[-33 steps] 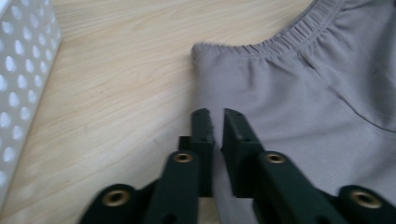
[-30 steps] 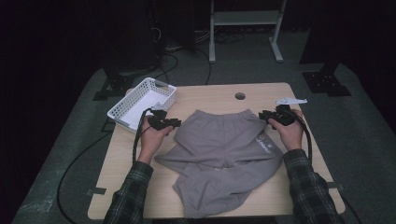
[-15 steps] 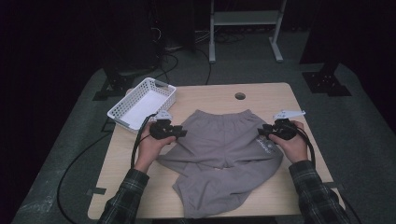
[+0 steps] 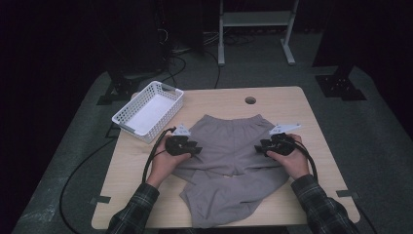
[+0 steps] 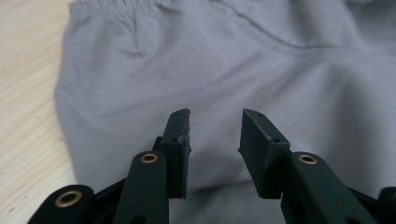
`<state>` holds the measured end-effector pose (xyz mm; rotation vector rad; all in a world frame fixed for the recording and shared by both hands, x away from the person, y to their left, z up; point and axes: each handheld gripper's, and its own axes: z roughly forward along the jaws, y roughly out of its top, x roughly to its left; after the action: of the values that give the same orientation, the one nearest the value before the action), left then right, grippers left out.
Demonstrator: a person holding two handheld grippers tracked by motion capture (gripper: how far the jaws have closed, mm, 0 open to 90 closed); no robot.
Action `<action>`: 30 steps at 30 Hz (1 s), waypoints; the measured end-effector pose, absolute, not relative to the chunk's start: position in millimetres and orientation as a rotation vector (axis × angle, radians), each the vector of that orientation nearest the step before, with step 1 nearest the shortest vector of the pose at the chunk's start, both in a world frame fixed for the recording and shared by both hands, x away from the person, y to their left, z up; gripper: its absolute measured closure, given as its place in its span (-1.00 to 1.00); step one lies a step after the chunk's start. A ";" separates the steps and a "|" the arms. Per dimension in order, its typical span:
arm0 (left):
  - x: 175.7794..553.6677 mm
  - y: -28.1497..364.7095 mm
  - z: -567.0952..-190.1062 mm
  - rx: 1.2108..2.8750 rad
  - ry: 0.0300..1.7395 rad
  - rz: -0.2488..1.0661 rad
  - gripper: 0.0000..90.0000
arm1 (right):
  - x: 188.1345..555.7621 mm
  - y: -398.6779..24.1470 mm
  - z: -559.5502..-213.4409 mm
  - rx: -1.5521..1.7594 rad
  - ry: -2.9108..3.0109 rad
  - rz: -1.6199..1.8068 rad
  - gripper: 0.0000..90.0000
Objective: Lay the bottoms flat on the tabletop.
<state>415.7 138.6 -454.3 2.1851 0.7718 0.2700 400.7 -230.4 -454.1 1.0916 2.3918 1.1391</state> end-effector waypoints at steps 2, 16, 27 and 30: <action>419.5 135.1 -458.3 2.200 0.786 0.273 0.41 | 404.8 -226.0 -457.3 1.094 2.399 1.137 0.29; 440.9 121.0 -467.5 2.273 0.853 0.398 0.52 | 439.8 -205.7 -475.6 1.079 2.410 1.028 0.34; 477.7 118.2 -467.2 2.256 0.916 0.451 0.54 | 487.6 -204.3 -476.8 1.116 2.358 1.030 0.36; 490.2 118.5 -467.8 2.239 0.940 0.457 0.55 | 497.4 -207.2 -477.7 1.137 2.334 1.035 0.36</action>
<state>490.2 118.5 -467.8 2.2391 0.9402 0.4573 497.4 -207.2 -477.7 1.1370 2.3336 1.0348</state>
